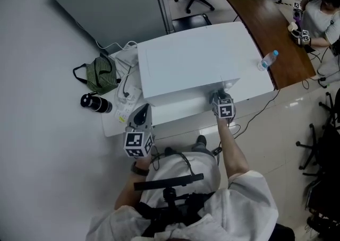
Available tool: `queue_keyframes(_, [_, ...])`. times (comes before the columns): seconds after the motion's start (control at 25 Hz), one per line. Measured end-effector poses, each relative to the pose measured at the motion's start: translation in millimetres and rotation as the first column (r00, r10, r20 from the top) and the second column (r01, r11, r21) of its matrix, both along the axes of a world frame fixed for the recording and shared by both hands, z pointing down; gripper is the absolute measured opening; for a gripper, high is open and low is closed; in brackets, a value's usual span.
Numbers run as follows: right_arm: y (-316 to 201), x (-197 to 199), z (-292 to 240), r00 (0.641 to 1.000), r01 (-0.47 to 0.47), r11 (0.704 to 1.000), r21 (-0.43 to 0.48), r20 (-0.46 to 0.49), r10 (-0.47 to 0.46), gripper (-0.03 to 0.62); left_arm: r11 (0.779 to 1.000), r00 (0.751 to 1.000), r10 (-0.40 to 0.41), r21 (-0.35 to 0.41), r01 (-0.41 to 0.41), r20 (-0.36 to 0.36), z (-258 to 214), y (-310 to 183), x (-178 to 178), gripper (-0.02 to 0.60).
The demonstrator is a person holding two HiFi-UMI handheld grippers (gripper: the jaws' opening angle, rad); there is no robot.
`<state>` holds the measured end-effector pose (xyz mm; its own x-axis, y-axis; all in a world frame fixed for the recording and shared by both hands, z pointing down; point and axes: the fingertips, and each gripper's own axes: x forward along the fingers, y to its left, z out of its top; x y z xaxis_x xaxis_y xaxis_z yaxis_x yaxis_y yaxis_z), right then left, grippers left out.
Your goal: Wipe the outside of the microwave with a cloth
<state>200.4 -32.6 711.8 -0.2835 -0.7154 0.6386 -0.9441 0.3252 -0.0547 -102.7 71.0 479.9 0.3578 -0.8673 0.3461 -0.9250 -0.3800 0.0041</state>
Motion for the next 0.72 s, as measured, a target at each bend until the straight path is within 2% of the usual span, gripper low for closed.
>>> queue_keyframes(0.08, [-0.3, -14.6, 2.9, 1.000, 0.005, 1.000, -0.019, 0.002, -0.005, 0.025, 1.000, 1.000, 0.005, 0.005, -0.005, 0.001, -3.3, -0.3, 0.6, 0.023])
queue_keyframes(0.16, [4.7, -47.7, 2.8, 0.999, 0.047, 0.998, -0.039, 0.003, -0.047, 0.025, 1.000, 1.000, -0.004, 0.001, 0.004, 0.005, -4.3, 4.2, -7.6, 0.023])
queue_keyframes(0.4, [29.3, -190.5, 27.5, 0.972, 0.229, 0.969, -0.092, 0.077, -0.222, 0.025, 0.997, 0.997, -0.071, -0.019, 0.071, 0.005, 0.2, 29.6, -52.7, 0.023])
queue_keyframes(0.48, [36.5, -256.3, 28.9, 0.940, 0.330, 0.939, -0.097, 0.121, -0.318, 0.025, 0.993, 0.993, -0.119, -0.017, 0.119, 0.008, -2.1, 39.3, -72.9, 0.023])
queue_keyframes(0.6, [58.2, -352.3, 19.6, 0.861, 0.486, 0.872, -0.066, 0.206, -0.464, 0.025, 0.984, 0.985, -0.174, -0.021, 0.174, 0.012, -2.3, 53.9, -93.8, 0.023])
queue_keyframes(0.68, [68.1, -383.9, 18.4, 0.832, 0.539, 0.840, -0.061, 0.194, -0.519, 0.025, 0.981, 0.981, -0.194, -0.017, 0.194, 0.011, -3.3, 59.9, -101.3, 0.023])
queue_keyframes(0.72, [70.5, -386.0, 20.7, 0.832, 0.541, 0.838, -0.073, 0.188, -0.521, 0.025, 0.981, 0.981, -0.196, -0.013, 0.196, 0.008, -4.5, 60.4, -102.9, 0.023])
